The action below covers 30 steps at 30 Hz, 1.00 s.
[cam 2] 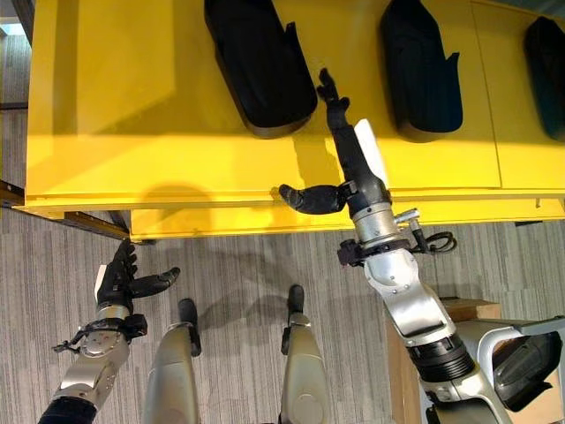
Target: Move parts from the plastic box to the shelf.
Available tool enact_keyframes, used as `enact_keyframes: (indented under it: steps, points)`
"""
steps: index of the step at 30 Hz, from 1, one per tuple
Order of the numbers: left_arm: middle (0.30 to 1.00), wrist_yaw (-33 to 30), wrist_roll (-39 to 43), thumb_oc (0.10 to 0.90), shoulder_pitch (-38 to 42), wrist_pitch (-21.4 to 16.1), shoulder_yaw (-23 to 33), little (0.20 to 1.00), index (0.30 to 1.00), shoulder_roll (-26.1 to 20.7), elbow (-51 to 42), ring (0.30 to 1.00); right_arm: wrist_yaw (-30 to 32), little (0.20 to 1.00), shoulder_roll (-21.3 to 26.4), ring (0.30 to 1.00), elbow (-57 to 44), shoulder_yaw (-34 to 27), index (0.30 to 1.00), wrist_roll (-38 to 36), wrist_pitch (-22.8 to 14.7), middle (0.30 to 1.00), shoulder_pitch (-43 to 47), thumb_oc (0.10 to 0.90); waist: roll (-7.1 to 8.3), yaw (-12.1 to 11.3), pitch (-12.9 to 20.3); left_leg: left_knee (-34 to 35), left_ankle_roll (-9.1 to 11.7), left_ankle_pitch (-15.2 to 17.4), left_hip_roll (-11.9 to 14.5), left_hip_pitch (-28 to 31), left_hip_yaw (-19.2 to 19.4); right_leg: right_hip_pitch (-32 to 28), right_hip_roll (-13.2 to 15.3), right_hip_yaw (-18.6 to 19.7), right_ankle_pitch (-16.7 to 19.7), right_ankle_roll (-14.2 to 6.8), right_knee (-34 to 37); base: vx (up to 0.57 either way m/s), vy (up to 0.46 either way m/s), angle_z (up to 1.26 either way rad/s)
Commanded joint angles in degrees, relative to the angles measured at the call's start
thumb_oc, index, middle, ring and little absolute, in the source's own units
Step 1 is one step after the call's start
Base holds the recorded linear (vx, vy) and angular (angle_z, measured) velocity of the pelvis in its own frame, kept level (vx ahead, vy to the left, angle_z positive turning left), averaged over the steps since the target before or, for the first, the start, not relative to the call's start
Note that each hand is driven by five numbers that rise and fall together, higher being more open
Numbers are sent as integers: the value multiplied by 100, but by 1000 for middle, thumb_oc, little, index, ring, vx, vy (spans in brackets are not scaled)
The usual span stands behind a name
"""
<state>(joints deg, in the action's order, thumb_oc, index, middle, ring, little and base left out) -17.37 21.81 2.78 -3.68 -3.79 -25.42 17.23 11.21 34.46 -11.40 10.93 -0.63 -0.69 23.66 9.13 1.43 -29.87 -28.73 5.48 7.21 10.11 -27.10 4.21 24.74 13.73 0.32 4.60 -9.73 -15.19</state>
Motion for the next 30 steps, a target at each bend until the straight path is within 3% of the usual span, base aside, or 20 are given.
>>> enact_keyframes:
  steps: [1, 10, 16, 23, 24, 30]
  points:
    - [1000, -101, -155, 900, -239, -350, 149, 1000, 1000, -112, -684, 1000, 441, 1000, 272, 1000, -486, -556, 1000, 68, -502, 1000, 547, 900, 94, -59, 414, 159, 50, -16, 42, 424, -167, 53, 82, 128, 178, -94, -285, 0, 0, 0]
    - [1000, 4, -155, 900, -74, -439, -108, 1000, 1000, -159, -631, 1000, 619, 1000, 395, 1000, 704, -234, 1000, 340, -191, 1000, 1294, 900, -67, -169, 385, 167, 49, -53, 13, 417, -217, 60, 116, 88, 142, -73, -370, 0, 0, 0]
    - [1000, 93, -111, 900, -16, -510, -216, 1000, 1000, -179, -608, 1000, 570, 1000, 481, 1000, 1256, -22, 1000, 318, -174, 1000, 1611, 900, -176, -216, 358, 181, 46, -77, -16, 396, -248, 87, 141, 69, 134, -64, -412, -3, -8, 1]
    - [1000, 242, 30, 900, 43, -585, -327, 1000, 1000, -246, -627, 1000, 380, 1000, 570, 1000, 2147, 271, 1000, -372, -262, 1000, 2022, 900, -309, -303, 320, 237, 61, -143, -55, 374, -260, 120, 180, 51, 132, -63, -438, -15, -18, 7]
    - [1000, 293, 103, 900, 46, -627, -369, 1000, 1000, -284, -630, 1000, 263, 1000, 619, 1000, 2475, 392, 1000, -818, -317, 1000, 2235, 900, -354, -340, 308, 268, 67, -180, -73, 364, -265, 148, 193, 54, 138, -55, -452, -19, -32, 4]
    - [1000, 365, 219, 900, 84, -656, -463, 1000, 1000, -307, -624, 1000, 73, 1000, 564, 1000, 2867, 688, 1000, -1257, -365, 1000, 2519, 900, -415, -386, 288, 304, 82, -230, -76, 354, -275, 175, 194, 47, 128, -41, -473, -3, -5, 1]
